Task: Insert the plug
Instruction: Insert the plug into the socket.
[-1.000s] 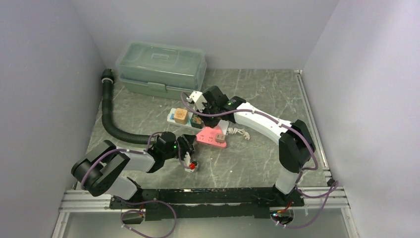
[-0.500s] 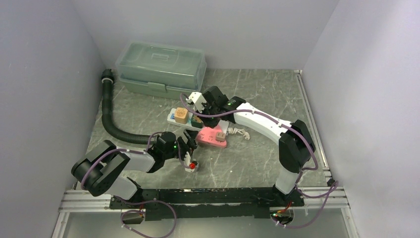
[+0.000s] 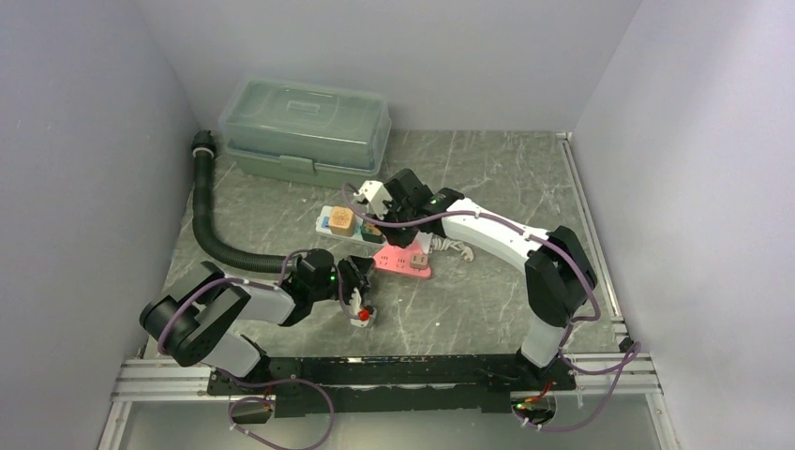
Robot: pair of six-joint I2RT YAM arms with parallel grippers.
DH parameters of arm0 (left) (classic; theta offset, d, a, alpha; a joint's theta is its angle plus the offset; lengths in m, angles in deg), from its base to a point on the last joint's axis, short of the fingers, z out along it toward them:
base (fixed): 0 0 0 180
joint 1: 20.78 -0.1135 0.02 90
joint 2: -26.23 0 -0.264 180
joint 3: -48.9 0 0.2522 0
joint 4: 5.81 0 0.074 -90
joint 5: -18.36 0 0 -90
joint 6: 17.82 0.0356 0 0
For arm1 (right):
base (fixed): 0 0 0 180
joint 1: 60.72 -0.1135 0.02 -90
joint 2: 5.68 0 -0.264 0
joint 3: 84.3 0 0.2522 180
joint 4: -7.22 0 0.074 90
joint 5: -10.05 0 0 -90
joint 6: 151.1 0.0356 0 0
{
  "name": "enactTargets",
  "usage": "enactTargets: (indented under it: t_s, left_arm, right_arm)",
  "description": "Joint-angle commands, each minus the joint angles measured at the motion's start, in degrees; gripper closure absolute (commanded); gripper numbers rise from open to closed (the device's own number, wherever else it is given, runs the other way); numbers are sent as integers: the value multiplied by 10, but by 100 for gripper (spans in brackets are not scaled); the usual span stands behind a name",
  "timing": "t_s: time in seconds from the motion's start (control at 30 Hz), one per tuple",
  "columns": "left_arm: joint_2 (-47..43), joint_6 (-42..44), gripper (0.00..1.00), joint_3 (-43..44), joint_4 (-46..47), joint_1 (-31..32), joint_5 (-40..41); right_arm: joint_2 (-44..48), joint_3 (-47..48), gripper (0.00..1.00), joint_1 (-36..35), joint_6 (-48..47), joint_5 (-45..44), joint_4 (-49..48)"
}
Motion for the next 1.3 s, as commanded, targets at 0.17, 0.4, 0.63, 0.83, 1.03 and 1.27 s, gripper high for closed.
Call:
enactTargets:
  t_s: [0.17,0.4,0.63,0.83,1.03,1.27]
  left_arm:
    - [5,14,67,12,11,4,-2]
    - [-9,21,67,7,15,3,12]
    - [-21,22,68,2,12,4,22]
    - [-28,24,68,-1,11,4,23]
    - [-29,25,69,-1,10,3,22]
    - [-23,28,68,-2,8,4,2]
  right_arm:
    - [31,-21,100,-7,-12,28,-39]
    - [17,-11,100,-23,-50,37,-35]
    - [-8,27,100,-38,-81,26,-1]
    - [-35,64,100,-45,-100,16,32]
    - [-51,85,100,-46,-115,7,68]
    - [-39,71,100,-47,-115,-8,74]
